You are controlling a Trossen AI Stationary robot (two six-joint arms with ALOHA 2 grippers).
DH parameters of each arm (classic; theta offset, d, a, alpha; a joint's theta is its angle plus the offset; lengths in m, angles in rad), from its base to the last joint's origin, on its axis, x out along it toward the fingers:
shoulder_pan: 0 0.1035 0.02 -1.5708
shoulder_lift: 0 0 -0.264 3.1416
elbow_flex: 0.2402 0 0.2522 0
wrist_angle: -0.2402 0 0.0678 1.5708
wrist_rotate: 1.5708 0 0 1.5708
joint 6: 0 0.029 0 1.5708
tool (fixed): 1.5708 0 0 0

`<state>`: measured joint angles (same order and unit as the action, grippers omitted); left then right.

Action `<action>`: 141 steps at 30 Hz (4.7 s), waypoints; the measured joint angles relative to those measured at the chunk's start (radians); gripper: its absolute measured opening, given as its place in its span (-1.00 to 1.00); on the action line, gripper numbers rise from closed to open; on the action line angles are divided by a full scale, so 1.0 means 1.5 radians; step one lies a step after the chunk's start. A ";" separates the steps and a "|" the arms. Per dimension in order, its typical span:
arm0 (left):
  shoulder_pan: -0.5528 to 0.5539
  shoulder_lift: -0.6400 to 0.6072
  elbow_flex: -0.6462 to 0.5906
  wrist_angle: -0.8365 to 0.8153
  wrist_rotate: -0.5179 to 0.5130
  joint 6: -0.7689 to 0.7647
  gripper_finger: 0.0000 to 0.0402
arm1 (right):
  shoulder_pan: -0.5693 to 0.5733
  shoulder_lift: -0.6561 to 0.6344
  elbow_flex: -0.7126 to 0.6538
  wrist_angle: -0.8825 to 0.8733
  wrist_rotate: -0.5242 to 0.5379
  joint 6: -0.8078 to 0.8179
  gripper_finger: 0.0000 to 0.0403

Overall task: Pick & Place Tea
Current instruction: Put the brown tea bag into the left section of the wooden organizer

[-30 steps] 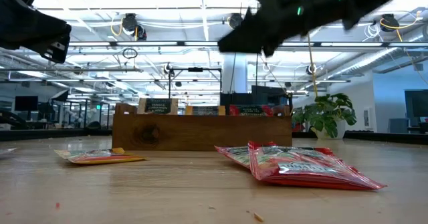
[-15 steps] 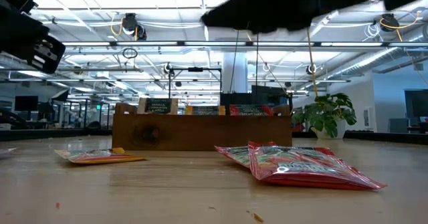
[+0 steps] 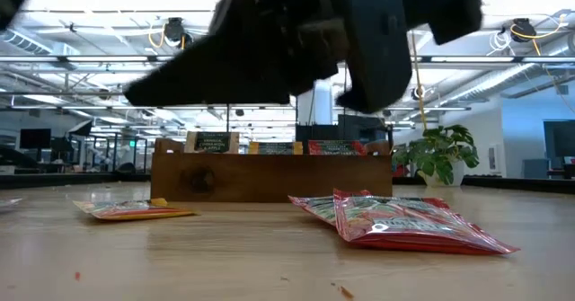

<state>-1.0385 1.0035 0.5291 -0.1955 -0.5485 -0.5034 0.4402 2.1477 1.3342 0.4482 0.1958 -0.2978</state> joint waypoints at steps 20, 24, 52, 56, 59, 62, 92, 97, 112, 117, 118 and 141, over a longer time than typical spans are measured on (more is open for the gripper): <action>-0.098 0.522 0.457 -0.343 -0.112 -0.203 -0.72 | -0.018 0.006 0.003 0.120 -0.122 0.016 -1.00; -0.078 0.558 0.457 -0.367 -0.058 -0.249 -0.45 | -0.023 0.061 0.072 0.110 -0.188 0.015 -1.00; -0.121 0.561 0.423 -0.375 -0.030 -0.670 -0.09 | -0.068 0.280 0.397 -0.062 -0.307 -0.010 -1.00; -0.118 0.561 0.411 -0.367 -0.026 -0.770 -0.15 | -0.069 0.281 0.397 -0.063 -0.307 -0.025 -1.00; -0.116 0.561 0.408 -0.369 -0.006 -0.820 -0.17 | -0.072 0.289 0.397 -0.050 -0.308 -0.024 -1.00; -0.109 0.561 0.408 -0.368 0.014 -0.874 -0.16 | -0.076 0.292 0.395 -0.064 -0.324 -0.022 -1.00; -0.023 0.561 0.409 -0.367 0.098 -1.078 -0.12 | -0.100 0.323 0.394 -0.021 -0.394 0.030 -1.00; -0.014 0.561 0.409 -0.357 0.110 -1.069 -0.12 | -0.101 0.323 0.394 -0.022 -0.393 0.037 -1.00; -0.039 0.601 0.407 -0.291 0.107 -1.185 -0.12 | -0.101 0.323 0.394 -0.026 -0.393 0.045 -1.00; -0.043 0.601 0.405 -0.275 0.068 -1.182 -0.12 | -0.101 0.323 0.394 -0.026 -0.393 0.044 -1.00; -0.044 0.601 0.405 -0.276 0.068 -1.184 -0.12 | -0.101 0.323 0.394 -0.026 -0.393 0.044 -1.00; -0.038 0.600 0.411 -0.272 0.092 -1.004 -0.98 | -0.090 0.323 0.394 -0.027 -0.375 0.010 -1.00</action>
<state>-1.0962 1.9033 1.1449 -0.6040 -0.4109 -2.0098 0.3051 2.6320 1.9251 0.4079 -0.3663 -0.2822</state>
